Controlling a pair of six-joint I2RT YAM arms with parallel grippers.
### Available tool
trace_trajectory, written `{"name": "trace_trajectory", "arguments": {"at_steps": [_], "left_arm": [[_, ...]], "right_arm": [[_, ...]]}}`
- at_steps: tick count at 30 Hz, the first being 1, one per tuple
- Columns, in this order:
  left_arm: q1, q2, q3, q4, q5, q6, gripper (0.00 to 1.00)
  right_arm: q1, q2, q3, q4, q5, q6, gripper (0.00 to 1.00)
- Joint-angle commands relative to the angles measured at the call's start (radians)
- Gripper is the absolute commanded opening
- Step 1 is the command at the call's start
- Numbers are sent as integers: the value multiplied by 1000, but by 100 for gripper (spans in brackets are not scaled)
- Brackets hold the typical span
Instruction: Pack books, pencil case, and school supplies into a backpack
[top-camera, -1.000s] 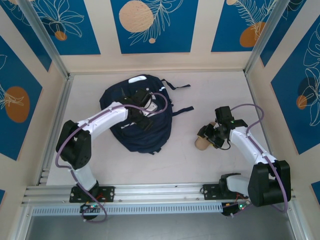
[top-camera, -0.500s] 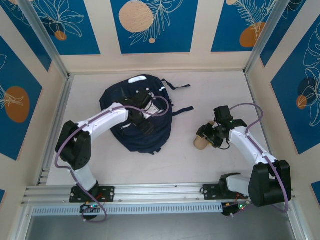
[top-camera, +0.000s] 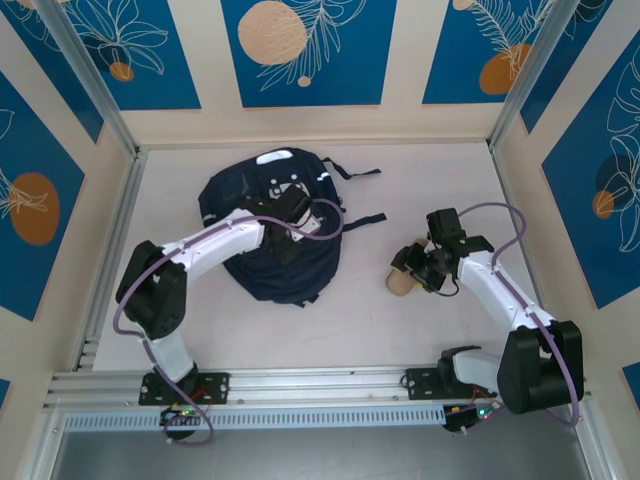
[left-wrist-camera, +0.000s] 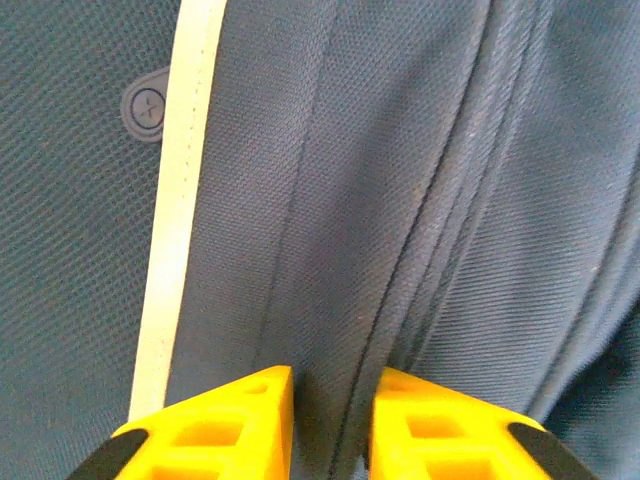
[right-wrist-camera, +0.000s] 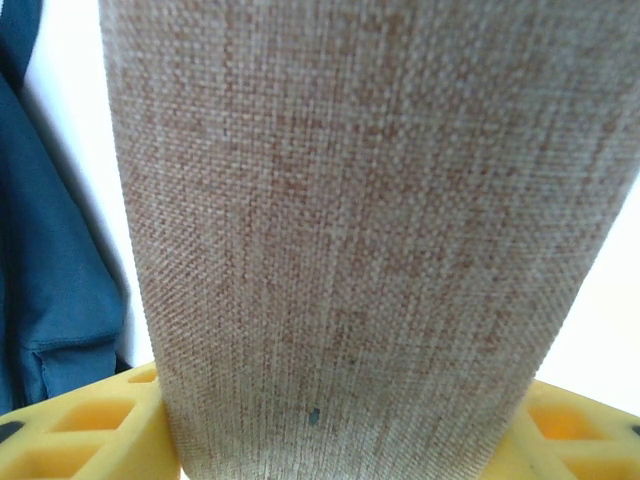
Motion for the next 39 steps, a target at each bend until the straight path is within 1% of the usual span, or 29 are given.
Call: {"name": "trace_trajectory", "arguments": {"at_steps": [1,3,5,7,10,13,15,18,21,23,27,30,33,36,39], "left_arm": [[9,-115,13,53,-37,-12,11],[8,-156,17,67,-25,-22,3],[8,-193,25,82,-14,-42,0],[9,-224,47,96,5,-73,0],[7,-266,86,137,68,-142,0],[6,-288,126,194,107,-223,0],[7,-282,163,212,113,-277,0],[4,-245,228,208,162,-318,0],[3,-188,302,186,162,-362,0],[3,-162,333,182,154,-384,0],[4,-126,376,189,129,-432,0],[4,-103,416,183,111,-460,0],[6,-86,448,179,102,-477,0],[9,-74,467,171,103,-487,0],[13,-65,468,171,110,-497,0]], "right_arm": [[15,-38,46,-20,-43,16,49],[24,-46,62,-20,-63,17,49],[36,-56,80,-16,-90,21,50],[51,-62,99,-3,-124,30,49],[90,-51,131,40,-189,64,49],[155,-12,171,104,-235,124,49],[211,31,213,149,-253,163,49],[284,107,261,215,-249,228,50],[337,213,319,266,-241,274,49],[357,283,360,273,-203,294,49],[359,438,430,328,-202,352,50],[353,547,490,379,-246,390,56],[348,621,562,394,-284,389,69],[344,623,549,492,-340,391,76],[334,585,485,553,-361,395,77]]}}
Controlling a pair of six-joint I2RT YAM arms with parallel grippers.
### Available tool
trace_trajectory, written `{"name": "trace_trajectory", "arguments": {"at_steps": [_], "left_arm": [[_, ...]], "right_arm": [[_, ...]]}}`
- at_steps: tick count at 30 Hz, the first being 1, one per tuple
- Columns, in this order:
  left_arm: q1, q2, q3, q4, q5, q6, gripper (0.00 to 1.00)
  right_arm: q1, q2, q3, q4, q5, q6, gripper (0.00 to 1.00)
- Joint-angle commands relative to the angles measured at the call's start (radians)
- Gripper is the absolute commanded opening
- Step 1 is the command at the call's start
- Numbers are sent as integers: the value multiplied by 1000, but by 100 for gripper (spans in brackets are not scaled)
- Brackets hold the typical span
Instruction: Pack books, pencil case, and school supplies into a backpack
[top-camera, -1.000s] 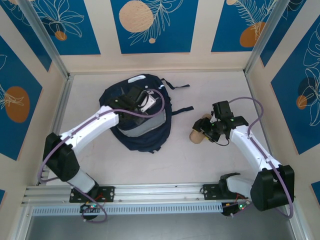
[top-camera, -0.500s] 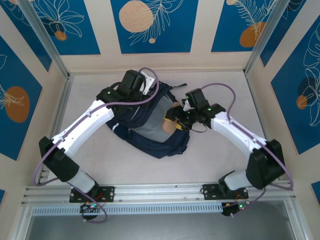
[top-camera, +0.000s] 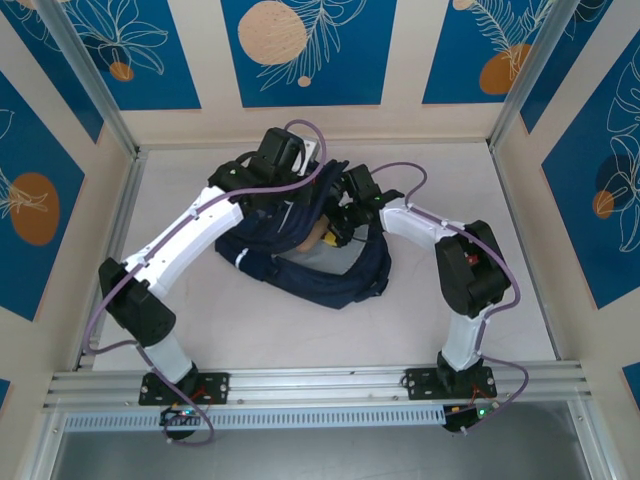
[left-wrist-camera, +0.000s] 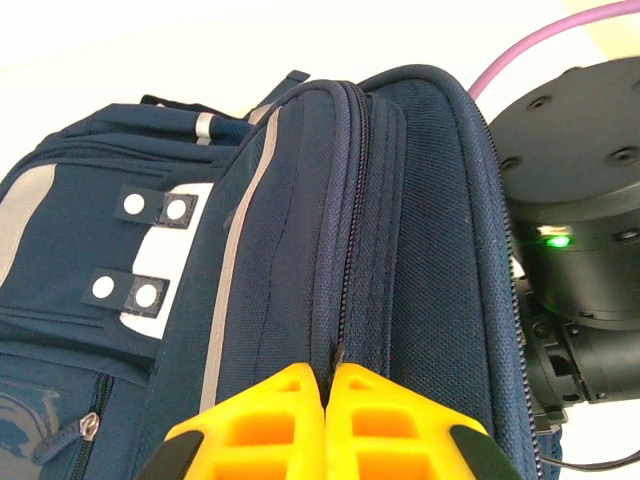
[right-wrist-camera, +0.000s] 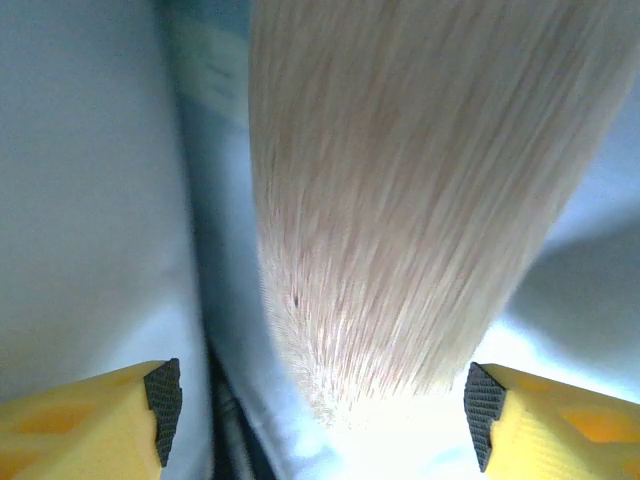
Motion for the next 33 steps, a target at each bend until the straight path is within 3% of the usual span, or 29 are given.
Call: {"name": "trace_trajectory", "arguments": {"at_steps": [1,8,20,24,27,29,33], "left_arm": [[6,-15,74,107,-6,-31,0],[6,21,74,100,48,-45,0],[-15,253,207,63,289,-71,0],[-22,308,249,35,275,-111,44],[-17,281,219,27,217,-145,64],[-9,240,165,30,179,-180,73],[5,102,-41,66,109,-222,76]], "right_arm": [[-15,-67,-57,124,-77,22,77],[-67,-220,-223,73,-50,-8,67],[-131,-669,-452,-353,354,-149,63],[-76,-725,-448,-438,470,-202,63],[-16,-723,-429,-471,542,-219,64],[27,-712,-424,-467,572,-224,66],[52,-671,-414,-418,516,-231,70]]}}
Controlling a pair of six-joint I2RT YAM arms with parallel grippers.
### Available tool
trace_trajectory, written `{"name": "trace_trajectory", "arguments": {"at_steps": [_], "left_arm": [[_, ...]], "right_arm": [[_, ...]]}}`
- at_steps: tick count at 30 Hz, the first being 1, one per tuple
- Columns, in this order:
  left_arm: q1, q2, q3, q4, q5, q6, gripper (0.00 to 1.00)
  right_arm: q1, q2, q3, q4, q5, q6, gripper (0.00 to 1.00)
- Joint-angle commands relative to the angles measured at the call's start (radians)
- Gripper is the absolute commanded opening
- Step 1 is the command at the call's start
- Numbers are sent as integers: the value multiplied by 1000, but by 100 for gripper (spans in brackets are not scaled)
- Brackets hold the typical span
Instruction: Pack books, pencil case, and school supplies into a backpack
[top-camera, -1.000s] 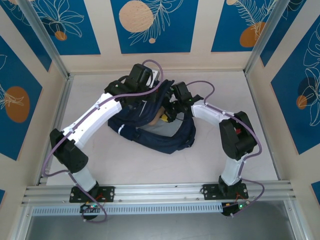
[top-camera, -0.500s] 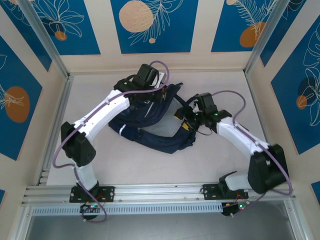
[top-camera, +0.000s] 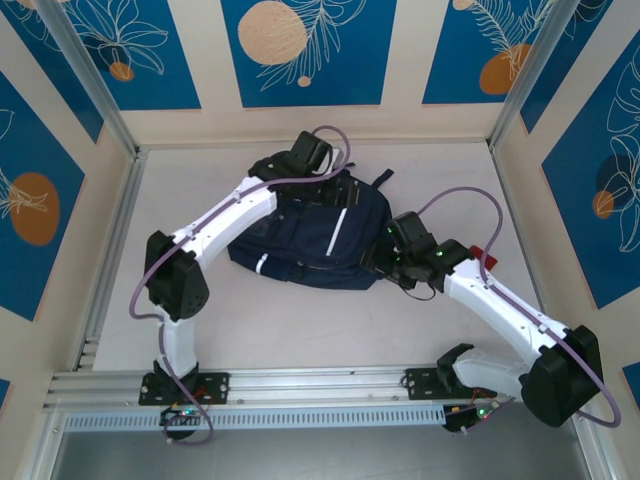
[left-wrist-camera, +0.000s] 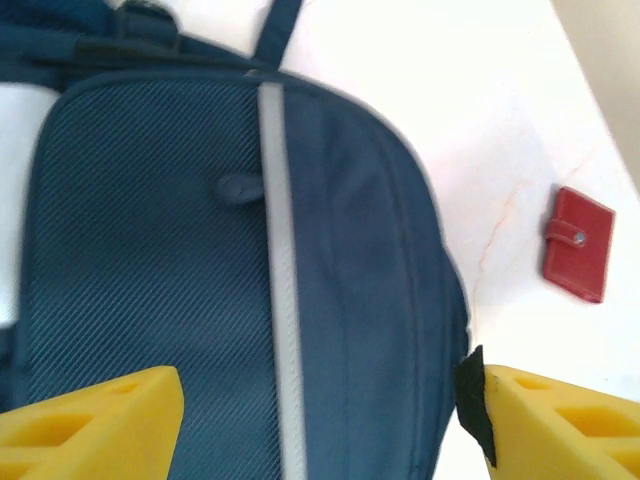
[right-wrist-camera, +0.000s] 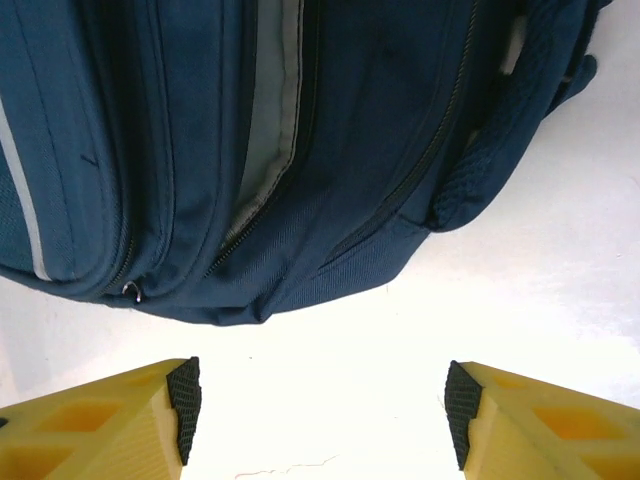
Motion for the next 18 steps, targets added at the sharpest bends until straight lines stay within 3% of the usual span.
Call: {"name": "trace_trajectory", "arguments": {"at_steps": [1,6,11,18], "left_arm": [[12,-154,-169,34,-84,-55,76],[13,-381,-534,162,-109,-84,75],[8,-560,-863,357,-50,-109,71],[-8,-599,-1081,549,-9,-120,59]], "right_arm": [[7,35,32,13,-1,-27,71],[-41,83,61,85,-145,-44,75],[-93,154,106,132,-258,-35,74],[-109,243,182,127,-270,-15,55]]}}
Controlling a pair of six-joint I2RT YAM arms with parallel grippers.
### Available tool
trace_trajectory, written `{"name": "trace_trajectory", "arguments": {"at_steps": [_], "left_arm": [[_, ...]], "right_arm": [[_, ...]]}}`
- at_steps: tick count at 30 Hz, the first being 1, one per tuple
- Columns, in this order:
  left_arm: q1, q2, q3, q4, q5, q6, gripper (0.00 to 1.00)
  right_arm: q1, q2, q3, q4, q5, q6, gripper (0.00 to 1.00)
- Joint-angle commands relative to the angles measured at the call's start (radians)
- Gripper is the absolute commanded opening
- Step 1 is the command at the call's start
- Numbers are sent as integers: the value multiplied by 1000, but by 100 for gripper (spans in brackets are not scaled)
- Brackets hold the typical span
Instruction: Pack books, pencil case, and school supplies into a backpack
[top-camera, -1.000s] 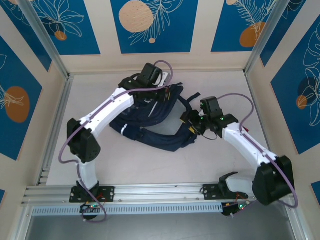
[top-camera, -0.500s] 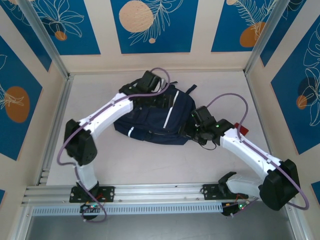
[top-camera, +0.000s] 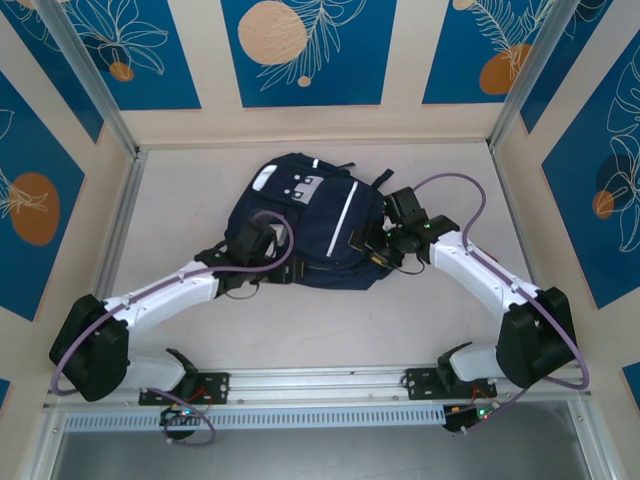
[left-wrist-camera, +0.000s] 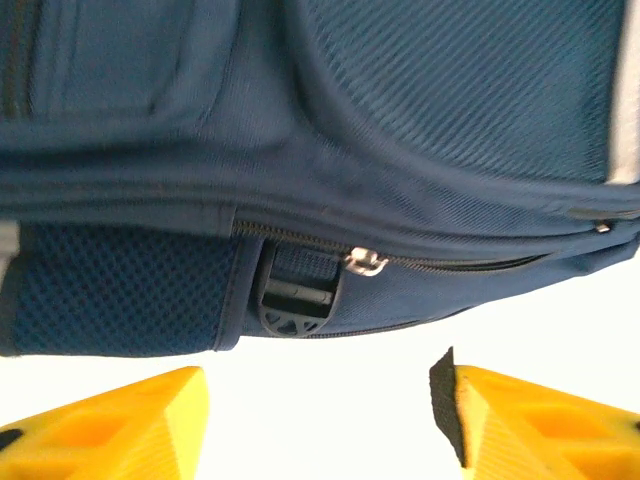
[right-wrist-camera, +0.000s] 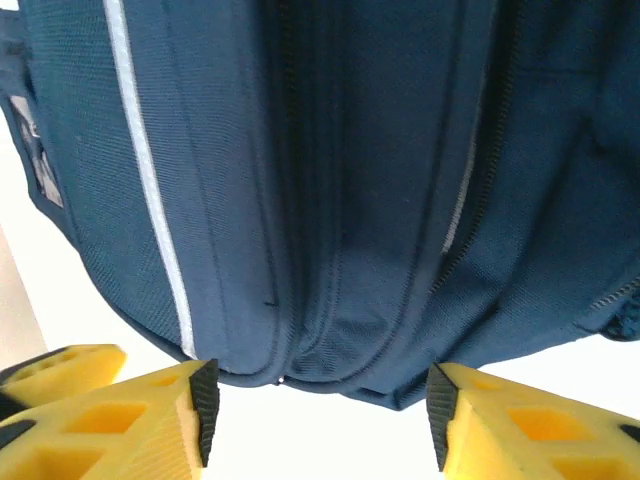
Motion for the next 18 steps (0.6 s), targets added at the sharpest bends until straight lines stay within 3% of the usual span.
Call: {"name": "trace_trajectory", "arguments": {"at_steps": [1,4,13,18], "left_arm": [[-13,-2,-41,158,32,1,57],[-19,29,-57,196,32,27,47],[-21,115,-73,305,24,97,40],[-21,127,-94,352,27,130,42]], "right_arm": [[-9,30,47,3,-37,7,53],[-11,64,61,11,-44,12,48],[-21,166,111,89,-174,16,41],[-38,195,133,135,-247,36,24]]}}
